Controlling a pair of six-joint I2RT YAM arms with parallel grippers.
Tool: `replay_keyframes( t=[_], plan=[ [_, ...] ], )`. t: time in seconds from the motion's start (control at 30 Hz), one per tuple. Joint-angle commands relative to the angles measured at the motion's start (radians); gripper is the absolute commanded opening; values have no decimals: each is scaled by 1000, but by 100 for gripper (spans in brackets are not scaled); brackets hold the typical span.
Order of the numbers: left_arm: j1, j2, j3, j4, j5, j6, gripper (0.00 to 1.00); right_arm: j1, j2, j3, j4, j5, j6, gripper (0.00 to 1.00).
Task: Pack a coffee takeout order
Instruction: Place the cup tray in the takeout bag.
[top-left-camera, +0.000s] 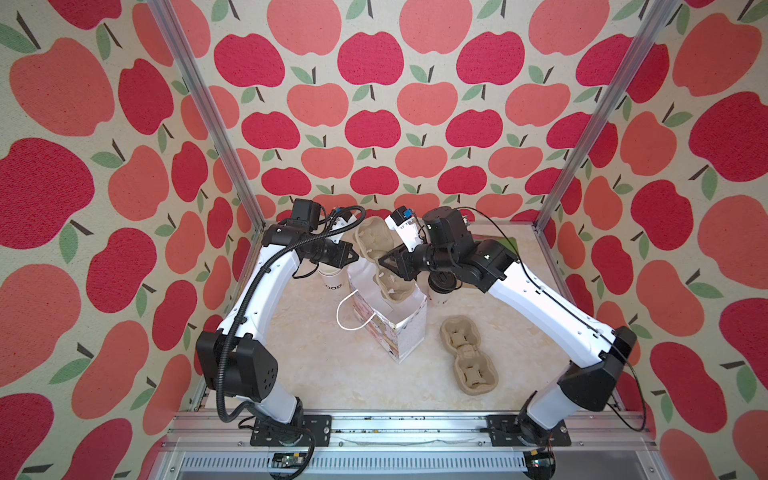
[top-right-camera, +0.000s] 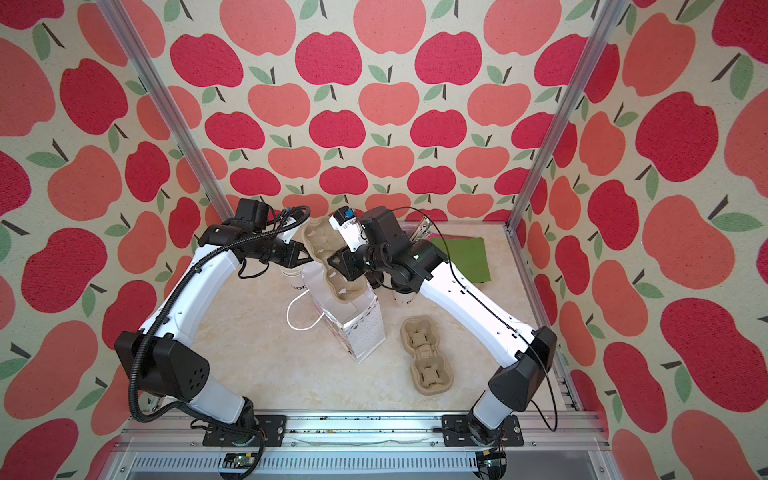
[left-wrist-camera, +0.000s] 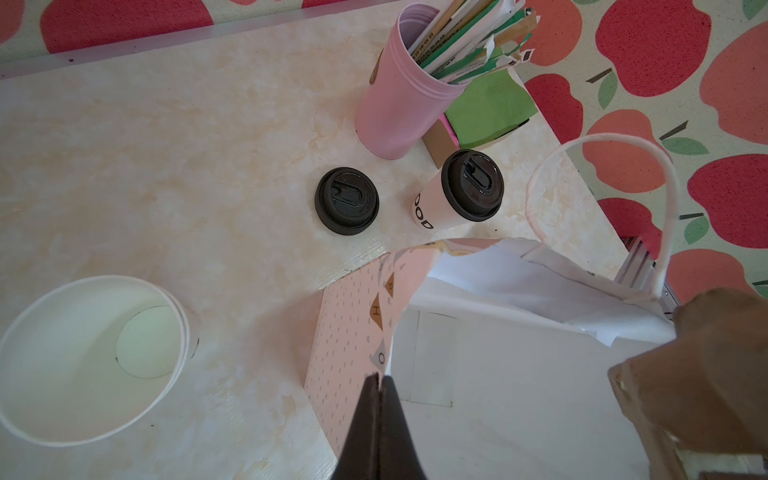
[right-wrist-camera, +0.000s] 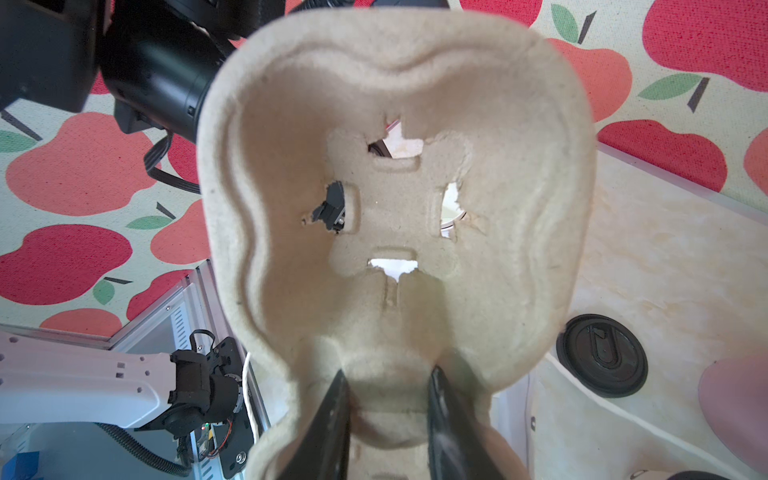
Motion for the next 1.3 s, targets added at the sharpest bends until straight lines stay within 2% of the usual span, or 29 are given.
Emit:
replay_keyframes(
  t=[0.0, 0.77, 1.27],
  plan=[
    [8, -16, -10, 11, 22, -7, 0, 11, 10, -3, 6, 16, 1, 28],
    [17, -25, -16, 17, 22, -5, 0, 68, 41, -49, -136, 192, -122, 28],
    [-20, -56, 5, -20, -134, 31, 0, 69, 91, -55, -209, 177, -120, 29]
  ],
)
